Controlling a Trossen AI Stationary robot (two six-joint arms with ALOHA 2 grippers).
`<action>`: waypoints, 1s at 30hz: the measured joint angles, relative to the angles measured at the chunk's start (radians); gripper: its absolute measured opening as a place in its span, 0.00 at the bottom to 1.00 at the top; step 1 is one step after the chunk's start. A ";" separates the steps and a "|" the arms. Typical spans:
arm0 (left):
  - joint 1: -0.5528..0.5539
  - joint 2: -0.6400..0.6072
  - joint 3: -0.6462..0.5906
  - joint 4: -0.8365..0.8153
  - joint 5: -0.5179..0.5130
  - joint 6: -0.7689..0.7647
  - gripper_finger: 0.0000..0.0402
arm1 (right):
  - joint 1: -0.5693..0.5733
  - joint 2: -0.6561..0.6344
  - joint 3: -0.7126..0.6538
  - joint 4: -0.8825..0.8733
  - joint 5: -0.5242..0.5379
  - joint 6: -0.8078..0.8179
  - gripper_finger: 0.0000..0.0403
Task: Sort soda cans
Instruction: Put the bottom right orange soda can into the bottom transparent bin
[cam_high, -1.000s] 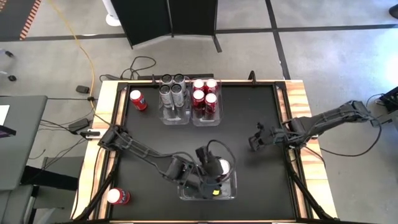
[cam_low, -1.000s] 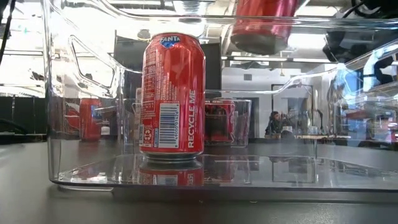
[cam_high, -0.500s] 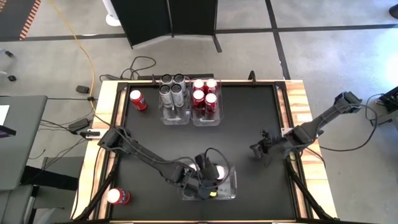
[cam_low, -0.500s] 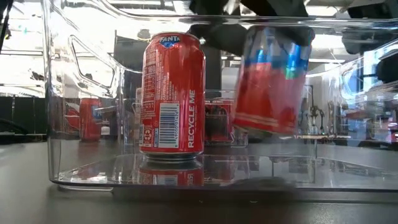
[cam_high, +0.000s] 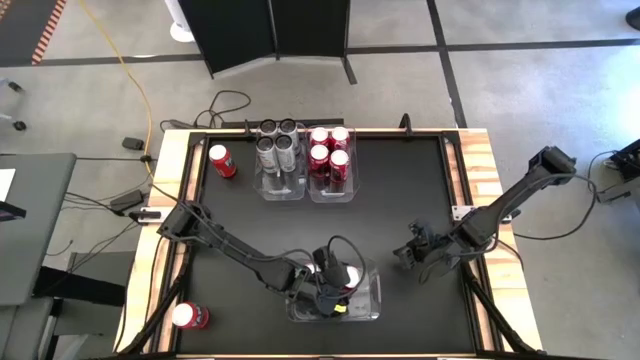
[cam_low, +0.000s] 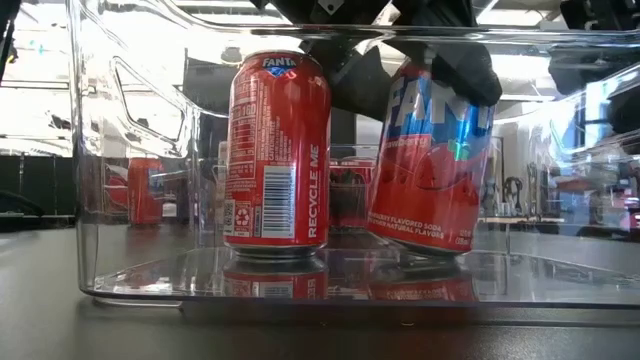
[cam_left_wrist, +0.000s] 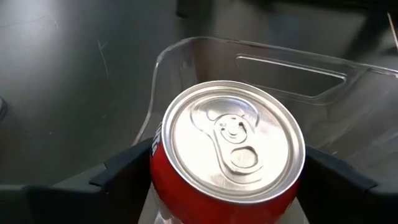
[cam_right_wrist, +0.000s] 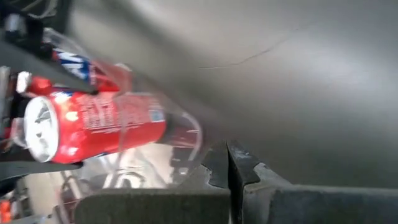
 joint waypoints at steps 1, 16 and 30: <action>0.000 0.000 0.000 -0.003 0.000 0.002 0.86 | 0.000 0.010 0.000 0.028 0.000 -0.008 0.01; 0.012 -0.018 0.002 -0.048 -0.002 0.027 0.93 | -0.003 0.045 0.121 0.075 0.018 -0.196 0.01; 0.031 -0.199 0.004 -0.177 -0.015 0.051 0.93 | -0.055 0.121 0.344 0.074 -0.084 -0.535 0.00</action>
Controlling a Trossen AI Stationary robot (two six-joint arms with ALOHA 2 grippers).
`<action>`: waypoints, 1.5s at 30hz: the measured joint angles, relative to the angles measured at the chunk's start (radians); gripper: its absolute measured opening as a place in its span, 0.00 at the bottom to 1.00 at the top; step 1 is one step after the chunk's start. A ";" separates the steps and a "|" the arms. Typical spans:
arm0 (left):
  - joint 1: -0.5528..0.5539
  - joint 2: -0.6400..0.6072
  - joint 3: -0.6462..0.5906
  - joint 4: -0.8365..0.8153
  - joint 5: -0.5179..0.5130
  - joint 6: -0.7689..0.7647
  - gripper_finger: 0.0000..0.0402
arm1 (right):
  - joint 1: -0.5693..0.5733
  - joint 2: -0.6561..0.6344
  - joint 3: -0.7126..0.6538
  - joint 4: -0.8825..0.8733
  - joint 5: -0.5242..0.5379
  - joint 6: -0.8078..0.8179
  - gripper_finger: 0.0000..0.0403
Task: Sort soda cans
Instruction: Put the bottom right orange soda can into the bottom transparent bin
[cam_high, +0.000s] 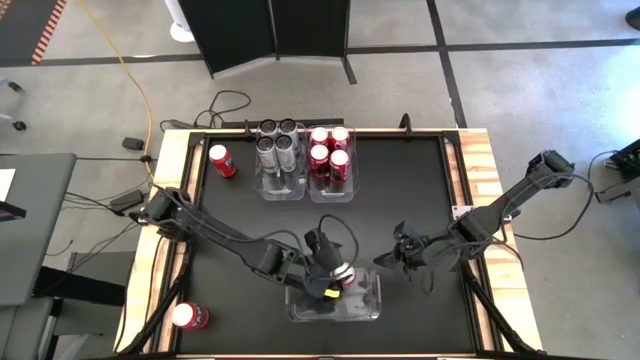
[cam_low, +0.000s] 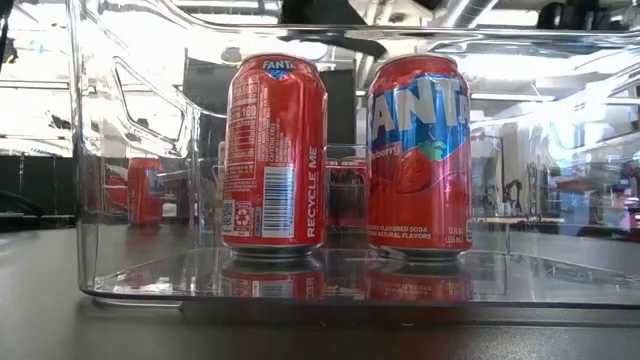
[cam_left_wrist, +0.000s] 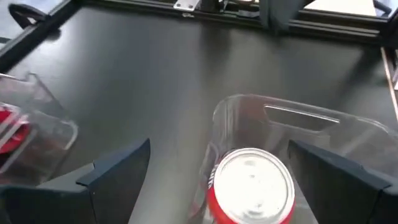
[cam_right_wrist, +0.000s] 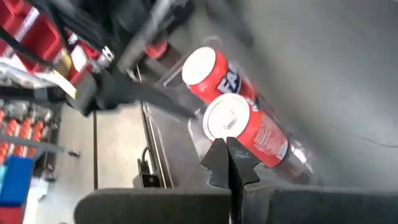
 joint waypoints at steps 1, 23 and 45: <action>0.000 -0.019 0.000 -0.024 0.000 0.001 0.93 | -0.012 0.025 0.012 0.000 -0.026 0.003 0.00; -0.097 -0.188 0.001 -0.674 -0.088 -0.437 0.93 | -0.127 0.365 0.133 -0.110 -0.271 0.010 0.00; -0.135 -0.196 0.000 -1.046 -0.293 -0.995 0.93 | -0.203 0.400 0.134 0.030 -0.346 0.001 0.00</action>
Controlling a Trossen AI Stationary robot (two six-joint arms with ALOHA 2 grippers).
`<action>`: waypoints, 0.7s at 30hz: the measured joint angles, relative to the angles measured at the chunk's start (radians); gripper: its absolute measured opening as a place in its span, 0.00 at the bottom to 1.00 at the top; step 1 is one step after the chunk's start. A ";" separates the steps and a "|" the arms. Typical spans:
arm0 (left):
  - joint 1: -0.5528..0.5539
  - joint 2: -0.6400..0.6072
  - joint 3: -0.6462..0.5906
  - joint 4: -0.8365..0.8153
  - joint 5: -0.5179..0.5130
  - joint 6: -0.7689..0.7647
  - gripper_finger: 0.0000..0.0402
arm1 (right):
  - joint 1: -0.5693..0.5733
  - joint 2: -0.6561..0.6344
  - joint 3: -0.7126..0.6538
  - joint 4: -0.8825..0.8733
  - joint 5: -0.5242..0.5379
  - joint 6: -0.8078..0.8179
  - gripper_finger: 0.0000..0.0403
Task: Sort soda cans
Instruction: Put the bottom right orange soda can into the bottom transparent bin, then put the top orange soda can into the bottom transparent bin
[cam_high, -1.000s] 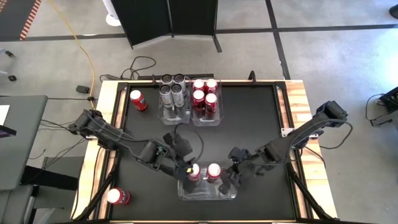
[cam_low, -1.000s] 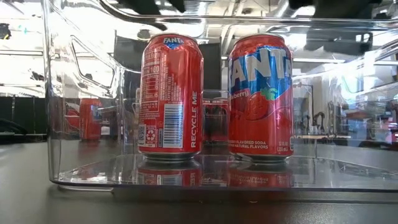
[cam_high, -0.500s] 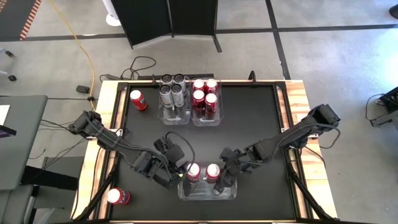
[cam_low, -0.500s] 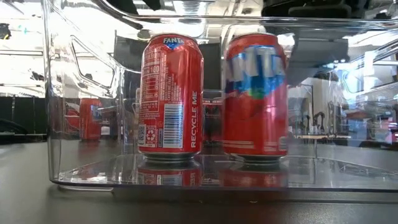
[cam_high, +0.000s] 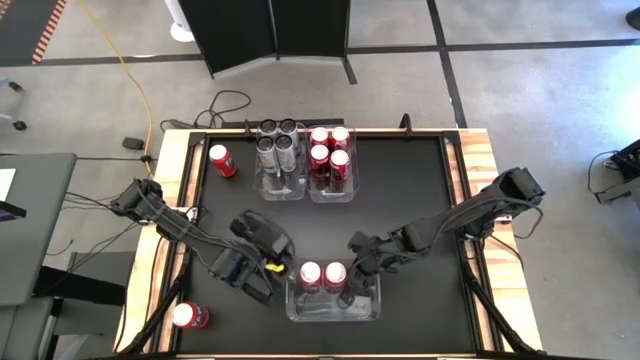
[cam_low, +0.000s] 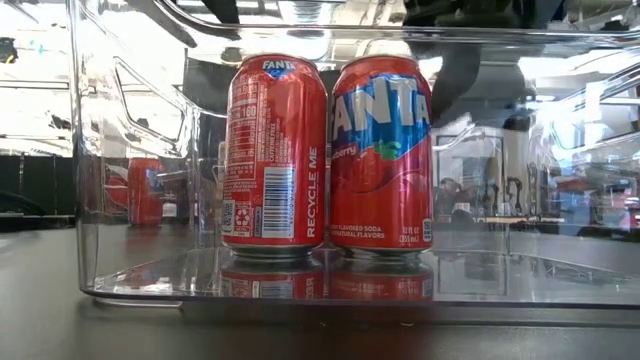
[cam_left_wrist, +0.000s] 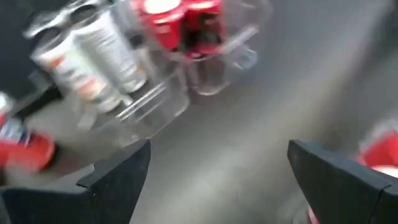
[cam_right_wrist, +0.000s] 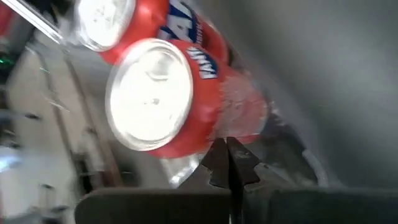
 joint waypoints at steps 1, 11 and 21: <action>0.011 -0.008 -0.001 -0.047 0.015 -0.092 0.93 | 0.004 -0.016 0.000 -0.002 0.001 0.034 0.01; 0.241 -0.153 -0.001 -0.175 0.125 -0.097 0.93 | -0.019 -0.252 0.000 0.001 0.069 0.017 0.14; 0.562 -0.240 -0.001 -0.175 0.113 0.296 0.93 | -0.156 -0.439 0.000 -0.029 0.074 -0.173 0.16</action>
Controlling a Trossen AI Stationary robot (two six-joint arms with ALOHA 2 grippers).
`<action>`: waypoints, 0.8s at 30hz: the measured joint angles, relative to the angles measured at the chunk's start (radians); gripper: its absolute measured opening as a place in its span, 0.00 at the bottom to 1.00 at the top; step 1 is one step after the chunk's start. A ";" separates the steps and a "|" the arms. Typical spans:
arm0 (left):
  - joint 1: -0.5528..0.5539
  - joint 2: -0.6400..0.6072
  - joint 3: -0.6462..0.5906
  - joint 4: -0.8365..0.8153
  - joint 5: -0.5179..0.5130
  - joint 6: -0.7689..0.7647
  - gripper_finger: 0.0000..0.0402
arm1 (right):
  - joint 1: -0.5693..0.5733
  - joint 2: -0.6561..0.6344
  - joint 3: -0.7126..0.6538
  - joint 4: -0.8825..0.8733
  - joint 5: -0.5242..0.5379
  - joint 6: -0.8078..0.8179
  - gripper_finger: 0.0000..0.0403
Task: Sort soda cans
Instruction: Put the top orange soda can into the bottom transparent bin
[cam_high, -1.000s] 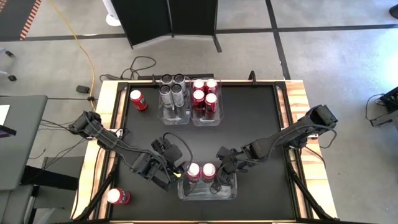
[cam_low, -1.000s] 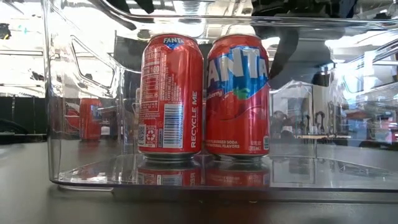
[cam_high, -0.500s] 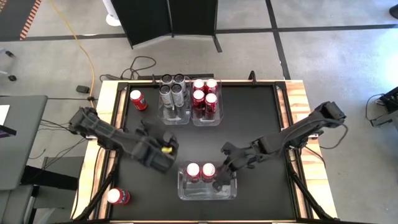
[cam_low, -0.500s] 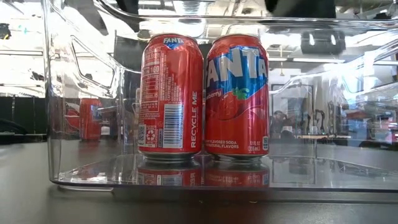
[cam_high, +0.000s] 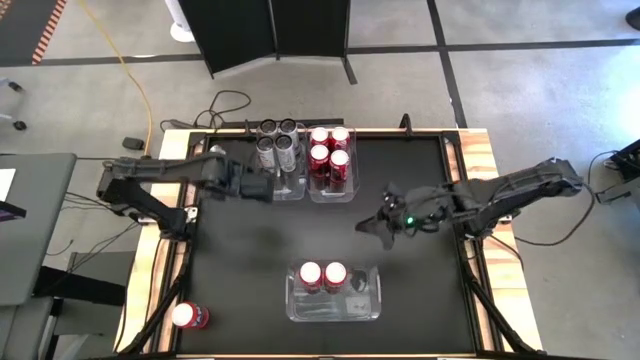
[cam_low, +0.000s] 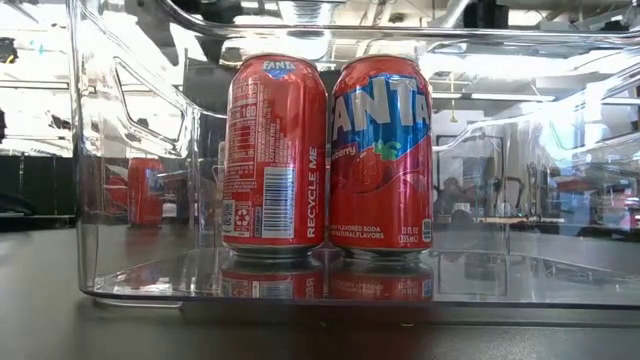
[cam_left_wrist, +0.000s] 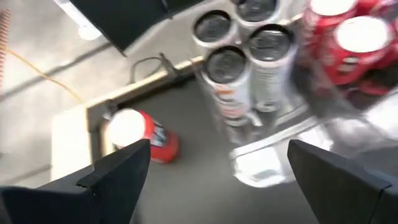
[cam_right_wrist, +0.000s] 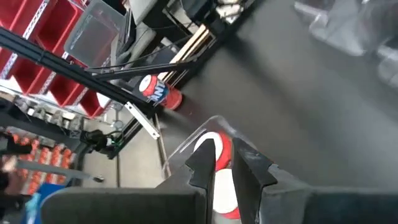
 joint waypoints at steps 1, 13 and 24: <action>0.026 0.000 0.000 0.000 0.006 0.042 0.93 | -0.012 -0.012 0.000 -0.006 0.000 -0.025 0.16; 0.395 0.011 0.000 0.064 0.211 0.332 0.93 | -0.158 -0.078 0.000 -0.131 -0.009 -0.287 0.17; 0.805 0.013 0.000 0.039 0.423 0.435 0.97 | -0.239 -0.078 0.000 -0.294 -0.017 -0.519 0.17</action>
